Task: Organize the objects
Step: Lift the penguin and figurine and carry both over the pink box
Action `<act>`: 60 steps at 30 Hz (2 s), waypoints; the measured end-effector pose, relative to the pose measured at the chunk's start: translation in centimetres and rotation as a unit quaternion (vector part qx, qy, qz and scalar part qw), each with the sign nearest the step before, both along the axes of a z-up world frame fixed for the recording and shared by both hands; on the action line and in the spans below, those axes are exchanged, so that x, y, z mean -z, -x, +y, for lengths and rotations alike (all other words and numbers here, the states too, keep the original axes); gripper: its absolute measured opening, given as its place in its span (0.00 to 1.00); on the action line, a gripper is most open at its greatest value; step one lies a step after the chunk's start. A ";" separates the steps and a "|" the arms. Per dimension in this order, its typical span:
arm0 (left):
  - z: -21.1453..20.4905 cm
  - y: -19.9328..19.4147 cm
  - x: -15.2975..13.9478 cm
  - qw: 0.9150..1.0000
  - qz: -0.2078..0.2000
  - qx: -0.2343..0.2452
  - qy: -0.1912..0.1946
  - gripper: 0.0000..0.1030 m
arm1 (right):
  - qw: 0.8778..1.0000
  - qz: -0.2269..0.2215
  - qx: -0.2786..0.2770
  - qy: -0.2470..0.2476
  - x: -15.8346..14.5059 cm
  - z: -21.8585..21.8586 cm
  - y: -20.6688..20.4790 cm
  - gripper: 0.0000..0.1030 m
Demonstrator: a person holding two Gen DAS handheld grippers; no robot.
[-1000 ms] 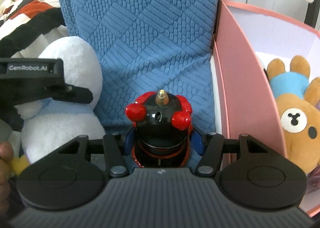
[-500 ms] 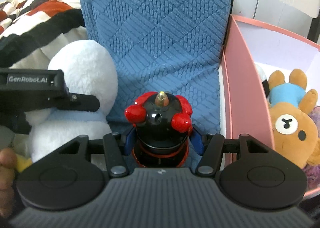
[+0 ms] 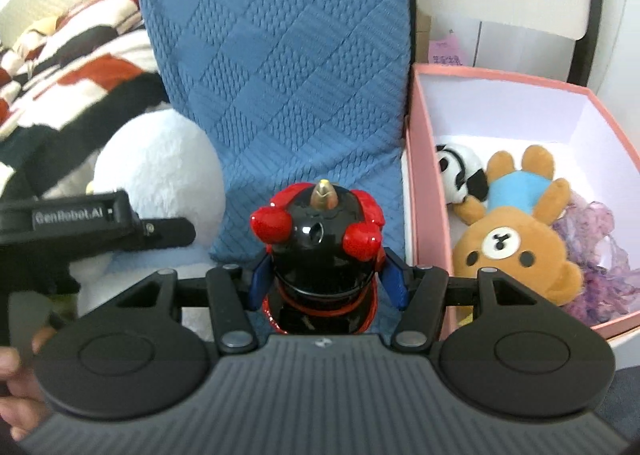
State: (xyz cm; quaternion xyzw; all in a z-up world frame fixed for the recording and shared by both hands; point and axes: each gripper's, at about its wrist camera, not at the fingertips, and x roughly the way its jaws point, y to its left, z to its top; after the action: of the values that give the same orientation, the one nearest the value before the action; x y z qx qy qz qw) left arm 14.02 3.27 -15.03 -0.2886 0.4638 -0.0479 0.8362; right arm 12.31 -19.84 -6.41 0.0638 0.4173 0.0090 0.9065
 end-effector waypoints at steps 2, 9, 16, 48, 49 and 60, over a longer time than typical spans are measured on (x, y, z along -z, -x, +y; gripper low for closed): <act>-0.5 0.3 -1.1 1.000 -0.004 0.002 0.003 0.77 | 1.000 -0.006 0.000 -0.001 -1.3 -0.4 0.3 0.58; -2.7 0.5 -4.6 1.000 -0.016 0.021 0.004 0.77 | 1.000 -0.028 -0.007 -0.009 -5.7 -1.8 1.1 0.58; -5.4 0.4 -7.7 0.999 -0.037 0.036 0.008 0.77 | 0.999 -0.048 -0.013 -0.019 -8.9 -4.0 1.6 0.58; -27.1 -7.1 -12.6 0.987 -0.067 0.143 -0.038 0.77 | 0.992 -0.046 0.114 -0.036 -8.0 -23.8 2.1 0.58; -27.7 -7.4 -12.1 0.986 -0.063 0.146 -0.042 0.77 | 0.992 -0.041 0.116 -0.036 -7.4 -24.3 2.0 0.58; -32.1 -10.6 -5.8 0.981 -0.007 0.174 -0.084 0.77 | 0.994 0.034 0.105 -0.015 1.1 -27.1 -0.2 0.58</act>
State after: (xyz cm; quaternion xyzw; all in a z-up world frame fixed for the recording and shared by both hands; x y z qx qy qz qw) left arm 24.61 -28.85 -9.25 -0.1322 0.5037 -0.1555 0.8394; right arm 12.56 -46.92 -7.51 0.1206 0.4388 -0.0822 0.8867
